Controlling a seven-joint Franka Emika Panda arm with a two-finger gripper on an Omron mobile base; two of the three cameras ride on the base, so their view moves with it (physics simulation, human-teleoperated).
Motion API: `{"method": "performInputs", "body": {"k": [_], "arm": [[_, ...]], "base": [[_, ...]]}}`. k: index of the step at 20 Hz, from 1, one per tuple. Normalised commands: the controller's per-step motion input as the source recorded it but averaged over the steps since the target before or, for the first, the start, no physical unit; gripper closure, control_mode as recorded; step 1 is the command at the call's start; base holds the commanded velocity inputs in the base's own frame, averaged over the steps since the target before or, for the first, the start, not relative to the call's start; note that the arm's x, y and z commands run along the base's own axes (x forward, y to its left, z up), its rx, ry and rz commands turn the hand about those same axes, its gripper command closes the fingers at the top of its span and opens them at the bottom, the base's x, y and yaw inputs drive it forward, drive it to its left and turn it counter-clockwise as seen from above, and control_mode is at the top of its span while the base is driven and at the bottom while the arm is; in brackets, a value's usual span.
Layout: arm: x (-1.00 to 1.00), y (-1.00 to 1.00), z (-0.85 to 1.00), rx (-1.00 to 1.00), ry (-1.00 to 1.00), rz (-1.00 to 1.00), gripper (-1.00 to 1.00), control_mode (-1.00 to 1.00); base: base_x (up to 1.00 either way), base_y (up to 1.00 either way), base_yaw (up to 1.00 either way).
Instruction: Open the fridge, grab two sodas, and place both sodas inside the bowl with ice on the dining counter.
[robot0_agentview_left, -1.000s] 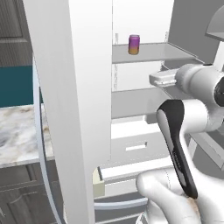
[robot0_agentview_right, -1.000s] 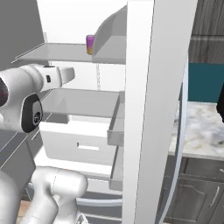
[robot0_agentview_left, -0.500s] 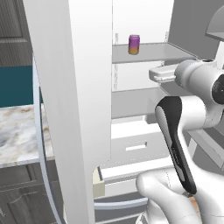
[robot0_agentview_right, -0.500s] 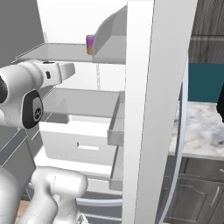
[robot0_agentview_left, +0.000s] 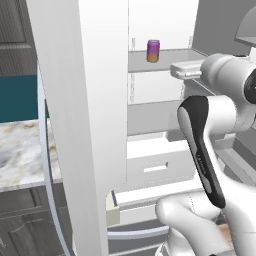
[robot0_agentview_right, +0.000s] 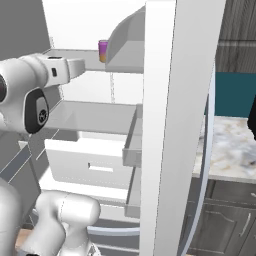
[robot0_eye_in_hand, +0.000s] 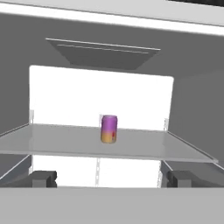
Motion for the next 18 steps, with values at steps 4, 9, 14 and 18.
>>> {"method": "performInputs", "body": {"k": [4, 9, 14, 18], "arm": [[0.51, 0.0, 0.0, 0.04, 0.01, 0.0, -1.0, -1.0], [0.72, 0.03, 0.0, 0.04, 0.08, 0.0, -1.0, -1.0], [0.69, 0.0, 0.0, 0.03, 0.03, 0.0, -1.0, -1.0], [0.62, 0.0, 0.02, 0.02, 0.01, 0.0, -1.0, -1.0]], "base": [[0.0, 0.0, 0.0], [0.0, 0.0, 0.0], [0.0, 0.0, 0.0], [0.0, 0.0, 0.0]]}}
